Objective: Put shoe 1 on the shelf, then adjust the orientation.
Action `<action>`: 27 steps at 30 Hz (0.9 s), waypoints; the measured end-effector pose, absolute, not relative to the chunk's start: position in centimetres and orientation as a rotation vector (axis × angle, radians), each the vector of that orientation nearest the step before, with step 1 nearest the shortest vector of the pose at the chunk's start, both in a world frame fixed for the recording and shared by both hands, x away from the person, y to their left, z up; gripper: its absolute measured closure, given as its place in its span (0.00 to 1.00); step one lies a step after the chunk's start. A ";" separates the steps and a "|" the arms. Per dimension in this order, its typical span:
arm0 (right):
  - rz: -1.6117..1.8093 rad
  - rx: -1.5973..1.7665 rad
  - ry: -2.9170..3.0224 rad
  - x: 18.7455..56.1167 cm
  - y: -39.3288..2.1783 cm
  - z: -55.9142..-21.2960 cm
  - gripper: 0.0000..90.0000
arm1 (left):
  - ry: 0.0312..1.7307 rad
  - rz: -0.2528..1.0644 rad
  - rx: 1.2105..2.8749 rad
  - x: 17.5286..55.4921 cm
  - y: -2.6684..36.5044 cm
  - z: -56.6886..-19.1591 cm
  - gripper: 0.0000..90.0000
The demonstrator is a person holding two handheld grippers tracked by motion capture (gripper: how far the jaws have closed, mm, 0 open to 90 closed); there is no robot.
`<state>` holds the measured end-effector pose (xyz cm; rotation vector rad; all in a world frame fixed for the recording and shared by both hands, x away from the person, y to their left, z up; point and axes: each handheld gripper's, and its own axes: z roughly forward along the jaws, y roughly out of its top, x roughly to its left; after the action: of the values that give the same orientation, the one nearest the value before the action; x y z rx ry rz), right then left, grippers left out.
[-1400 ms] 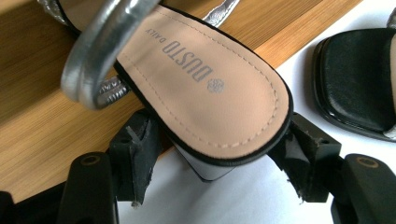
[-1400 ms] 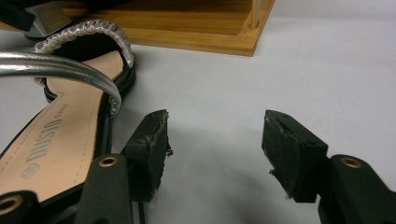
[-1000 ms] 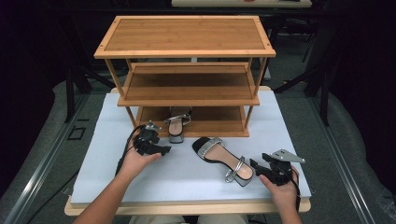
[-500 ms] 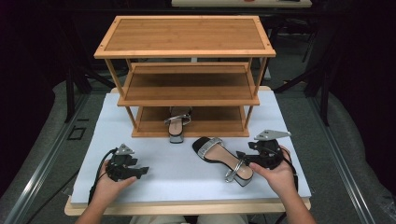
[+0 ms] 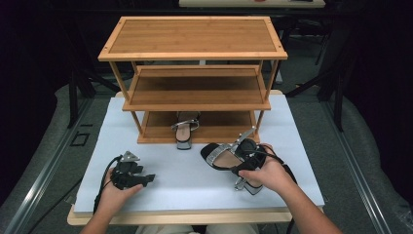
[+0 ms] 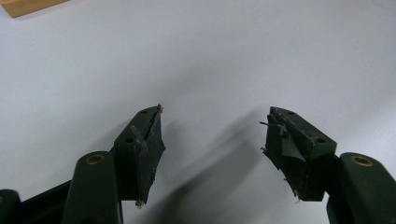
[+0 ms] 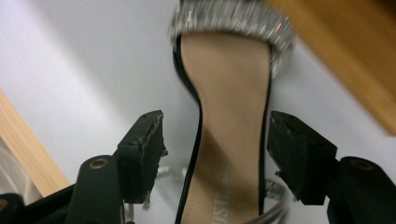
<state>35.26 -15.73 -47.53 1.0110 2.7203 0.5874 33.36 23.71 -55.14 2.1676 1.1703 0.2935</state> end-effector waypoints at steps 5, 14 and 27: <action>0.424 1.005 2.782 35.6 -15.8 -49.0 0.40 | 1.187 0.289 2.147 33.3 24.0 -55.2 0.40; 0.326 1.040 2.784 36.7 -15.7 -49.0 0.37 | 1.194 0.281 2.135 33.4 24.1 -55.1 0.40; 0.216 1.217 2.905 38.6 -14.8 -50.1 0.34 | 1.203 0.274 2.132 33.4 24.3 -55.2 0.40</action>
<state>38.65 -14.82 -50.06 1.2172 2.9052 0.2163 33.35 24.31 -55.16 2.1324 1.2033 0.2742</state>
